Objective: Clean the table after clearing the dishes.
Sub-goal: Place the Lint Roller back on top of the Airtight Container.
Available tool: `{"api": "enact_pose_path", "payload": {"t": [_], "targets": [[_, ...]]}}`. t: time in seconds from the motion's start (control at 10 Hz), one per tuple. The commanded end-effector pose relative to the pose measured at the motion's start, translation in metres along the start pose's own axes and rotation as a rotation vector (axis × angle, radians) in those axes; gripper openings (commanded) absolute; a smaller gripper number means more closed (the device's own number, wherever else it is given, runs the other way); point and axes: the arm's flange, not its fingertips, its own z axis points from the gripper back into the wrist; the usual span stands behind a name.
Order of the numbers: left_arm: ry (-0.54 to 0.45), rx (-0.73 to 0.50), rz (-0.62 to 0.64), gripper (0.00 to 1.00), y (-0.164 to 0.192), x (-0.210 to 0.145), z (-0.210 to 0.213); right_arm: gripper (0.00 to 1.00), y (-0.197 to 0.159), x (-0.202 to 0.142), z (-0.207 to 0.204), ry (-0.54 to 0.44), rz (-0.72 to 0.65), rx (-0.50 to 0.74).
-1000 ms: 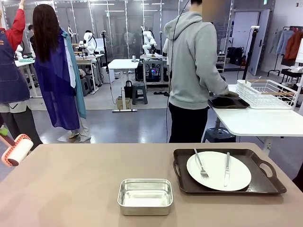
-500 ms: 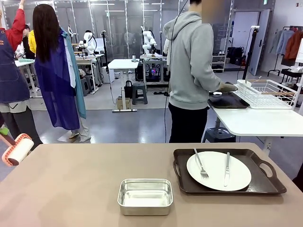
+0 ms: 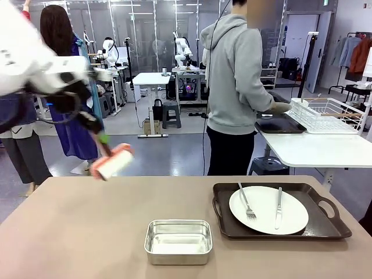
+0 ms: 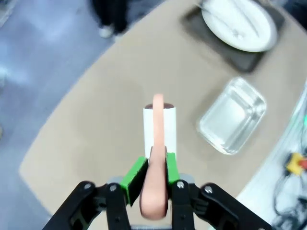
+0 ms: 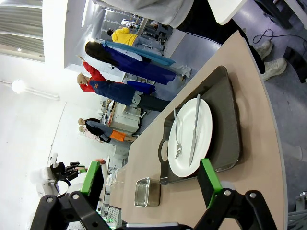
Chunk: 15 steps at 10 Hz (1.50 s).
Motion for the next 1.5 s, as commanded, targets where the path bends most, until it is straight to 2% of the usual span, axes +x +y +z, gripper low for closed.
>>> {"api": "enact_pose_path", "payload": {"t": [0.0,0.2,0.3,0.4,0.5,0.6,0.7,1.1,1.2,1.4], "targets": [[0.068,-0.079,-0.283,0.23,-0.03,0.034,-0.017,1.0,0.003,0.0,0.002,-0.004,0.006,0.009],[0.146,-0.192,-0.44,0.23,-0.089,0.05,-0.053,1.0,0.003,0.0,0.002,-0.004,0.006,0.009],[0.168,-0.201,-0.506,0.23,-0.105,0.052,-0.07,1.0,0.003,0.0,0.002,-0.004,0.006,0.009],[0.175,-0.223,-0.512,0.23,-0.115,0.054,-0.082,1.0,0.003,0.0,0.002,-0.004,0.006,0.009],[0.196,-0.215,-0.522,0.23,-0.117,0.052,-0.089,1.0,0.003,0.0,0.002,-0.004,0.006,0.009],[0.172,-0.224,-0.489,0.23,-0.114,0.053,-0.085,1.0,0.003,0.0,0.002,-0.004,0.006,0.009],[0.177,-0.242,-0.496,0.23,-0.127,0.053,-0.094,1.0,0.003,0.0,0.002,-0.004,0.006,0.009],[0.183,-0.243,-0.496,0.23,-0.126,0.052,-0.098,1.0,0.003,0.0,0.002,-0.004,0.006,0.009],[0.231,-0.268,-0.559,0.23,-0.13,0.059,-0.116,1.0,0.003,0.0,0.002,-0.004,0.006,0.009],[0.246,-0.271,-0.595,0.23,-0.128,0.071,-0.14,1.0,0.003,0.0,0.002,-0.004,0.006,0.009]]}}
